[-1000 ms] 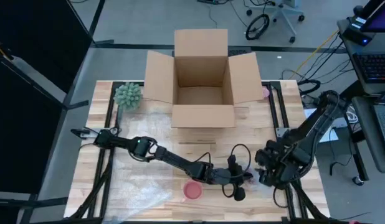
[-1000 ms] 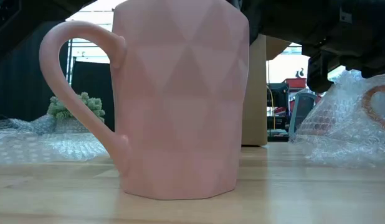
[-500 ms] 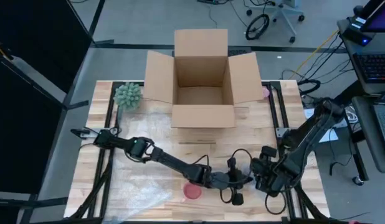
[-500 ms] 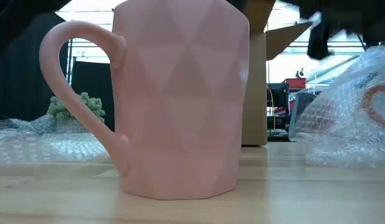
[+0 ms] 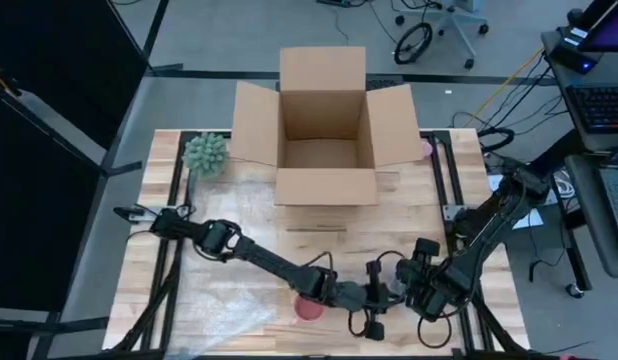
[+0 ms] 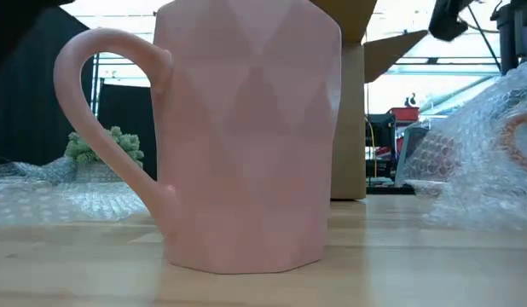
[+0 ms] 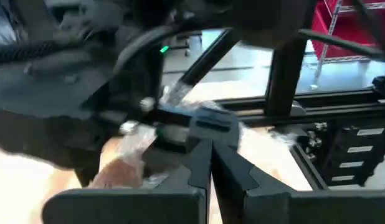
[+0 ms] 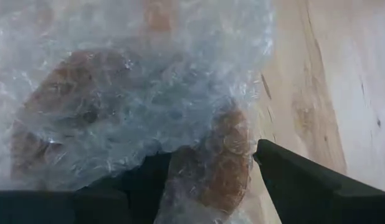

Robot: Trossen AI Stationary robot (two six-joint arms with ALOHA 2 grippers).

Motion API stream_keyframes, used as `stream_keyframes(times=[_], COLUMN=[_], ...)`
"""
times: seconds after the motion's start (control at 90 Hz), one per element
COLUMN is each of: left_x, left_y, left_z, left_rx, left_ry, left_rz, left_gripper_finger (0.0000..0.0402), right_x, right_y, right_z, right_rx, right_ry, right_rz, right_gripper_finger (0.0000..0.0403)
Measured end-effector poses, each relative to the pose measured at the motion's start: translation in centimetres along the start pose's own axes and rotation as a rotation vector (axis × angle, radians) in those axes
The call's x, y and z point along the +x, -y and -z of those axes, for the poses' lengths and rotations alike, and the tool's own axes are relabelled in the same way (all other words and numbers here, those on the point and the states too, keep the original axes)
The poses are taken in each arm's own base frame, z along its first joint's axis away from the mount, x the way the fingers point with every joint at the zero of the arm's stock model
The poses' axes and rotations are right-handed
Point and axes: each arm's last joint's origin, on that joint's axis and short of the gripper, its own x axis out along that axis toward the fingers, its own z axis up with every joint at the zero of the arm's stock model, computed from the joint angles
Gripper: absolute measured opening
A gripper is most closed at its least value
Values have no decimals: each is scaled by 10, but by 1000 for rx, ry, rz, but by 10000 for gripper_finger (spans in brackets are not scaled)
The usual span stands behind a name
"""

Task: Wrap mug
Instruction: Wrap the yellow mug with bubble wrap

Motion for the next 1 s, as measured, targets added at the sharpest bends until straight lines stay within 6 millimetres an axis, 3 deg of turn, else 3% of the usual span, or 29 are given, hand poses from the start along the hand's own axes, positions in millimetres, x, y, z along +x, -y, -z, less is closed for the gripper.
stream_keyframes(times=[0.311, 0.511, 0.844, 1.0], left_x=[18, 21, 21, 21], left_y=[-21, -22, -25, -25], left_z=[30, 36, 38, 37], left_rx=[-147, -141, -142, -142], left_ry=[-66, -82, -111, -106], left_rz=[36, 50, 42, 43], left_gripper_finger=[0, 0, 0, 0], right_x=[1, -2, -58, -71], right_y=[0, 2, 18, 27], right_z=[-3, -4, -18, -16], right_rx=[7, -1, 20, 39], right_ry=[-3, -2, 47, 73], right_rz=[-11, -18, -158, -215], right_gripper_finger=[231, 231, 231, 231])
